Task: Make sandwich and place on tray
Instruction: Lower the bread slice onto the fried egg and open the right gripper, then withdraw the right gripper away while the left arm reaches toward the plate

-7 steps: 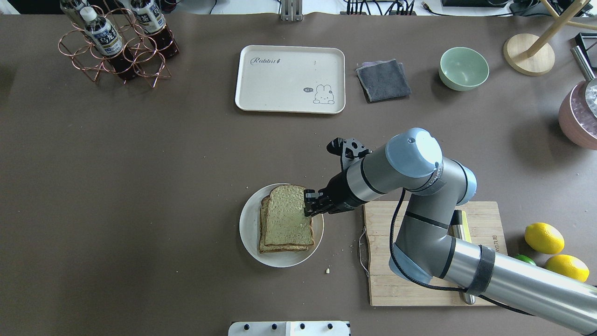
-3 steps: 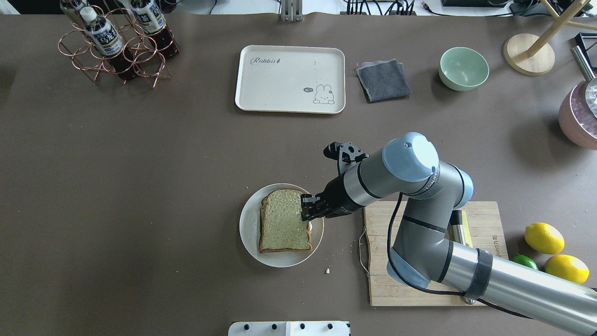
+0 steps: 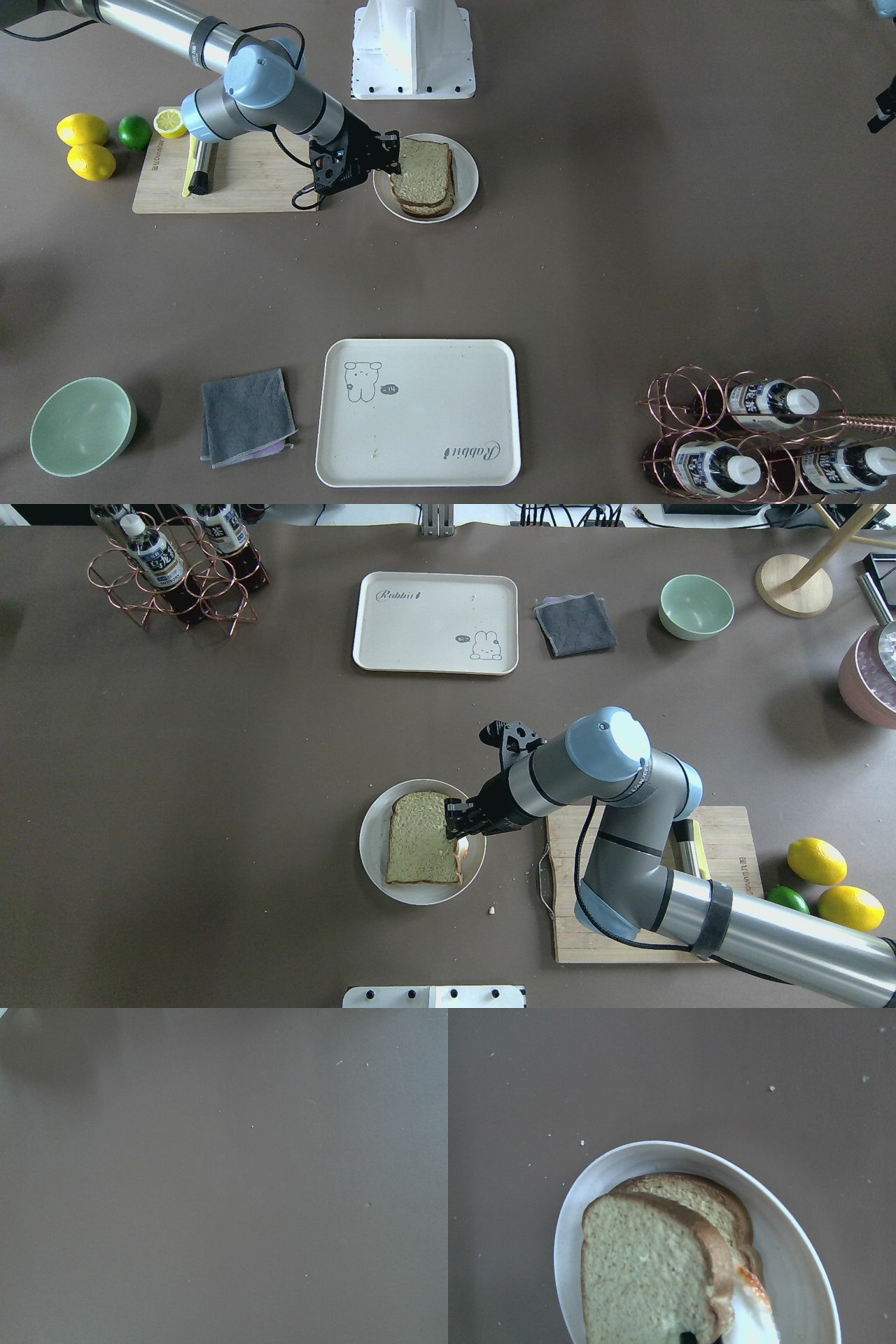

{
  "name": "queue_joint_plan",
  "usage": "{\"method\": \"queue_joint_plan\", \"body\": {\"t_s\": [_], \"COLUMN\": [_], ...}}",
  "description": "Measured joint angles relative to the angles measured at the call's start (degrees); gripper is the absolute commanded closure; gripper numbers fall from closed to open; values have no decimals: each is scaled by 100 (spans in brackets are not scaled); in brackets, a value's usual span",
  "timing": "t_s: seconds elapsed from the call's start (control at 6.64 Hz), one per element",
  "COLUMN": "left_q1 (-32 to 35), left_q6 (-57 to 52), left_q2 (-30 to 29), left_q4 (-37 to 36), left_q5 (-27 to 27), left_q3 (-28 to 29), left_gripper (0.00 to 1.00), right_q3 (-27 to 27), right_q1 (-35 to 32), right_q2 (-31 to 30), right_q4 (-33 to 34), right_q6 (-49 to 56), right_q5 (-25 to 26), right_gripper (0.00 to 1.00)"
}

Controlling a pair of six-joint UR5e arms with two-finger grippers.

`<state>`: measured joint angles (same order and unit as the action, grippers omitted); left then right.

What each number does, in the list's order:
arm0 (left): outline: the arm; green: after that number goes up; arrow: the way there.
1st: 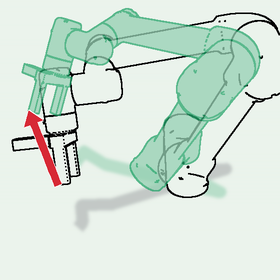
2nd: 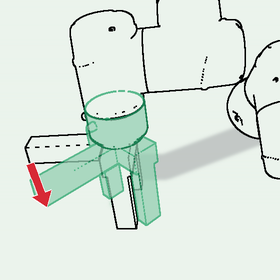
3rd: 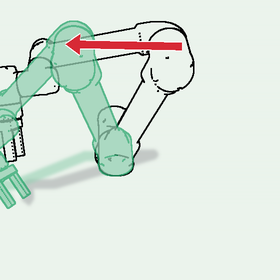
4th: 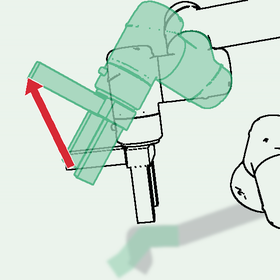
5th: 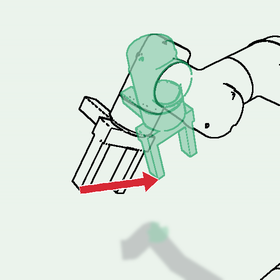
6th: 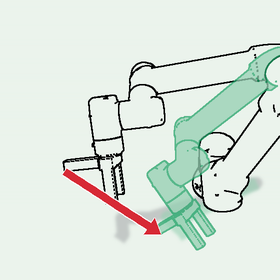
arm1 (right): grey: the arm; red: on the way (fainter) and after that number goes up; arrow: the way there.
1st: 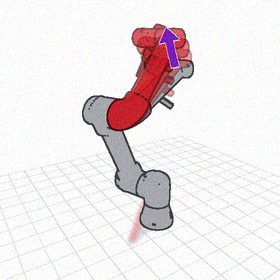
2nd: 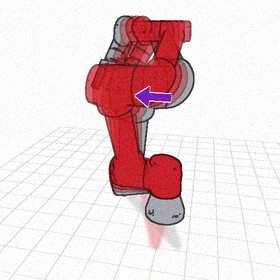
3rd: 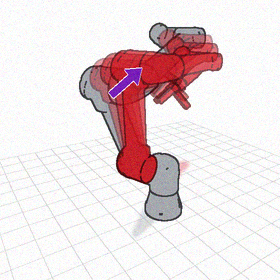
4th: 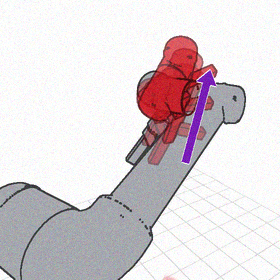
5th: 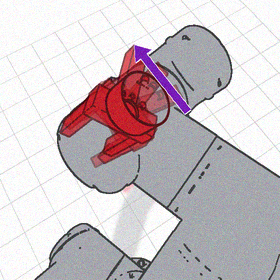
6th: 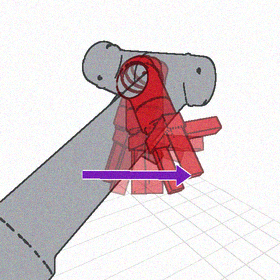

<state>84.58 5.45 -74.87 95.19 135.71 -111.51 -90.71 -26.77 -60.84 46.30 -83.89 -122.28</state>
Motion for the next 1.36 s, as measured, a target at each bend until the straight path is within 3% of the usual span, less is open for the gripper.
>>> {"method": "queue_joint_plan", "body": {"t_s": [0.15, 0.9, 1.36], "left_q1": [1, -38, -156], "left_q6": [0, 0, 265], "left_q2": [7, 5, -143], "left_q4": [0, -2, -4], "left_q5": [0, 2, 509], "left_q3": [-1, -35, -337], "left_gripper": [2, 2, 3], "right_q3": [16, -35, -360], "right_q1": [2, -54, -474], "right_q2": [4, -35, -311], "right_q4": [-10, -47, 11], "right_q6": [-9, -48, -44], "right_q5": [-3, -14, -277], "right_gripper": [1, 0, 0]}}
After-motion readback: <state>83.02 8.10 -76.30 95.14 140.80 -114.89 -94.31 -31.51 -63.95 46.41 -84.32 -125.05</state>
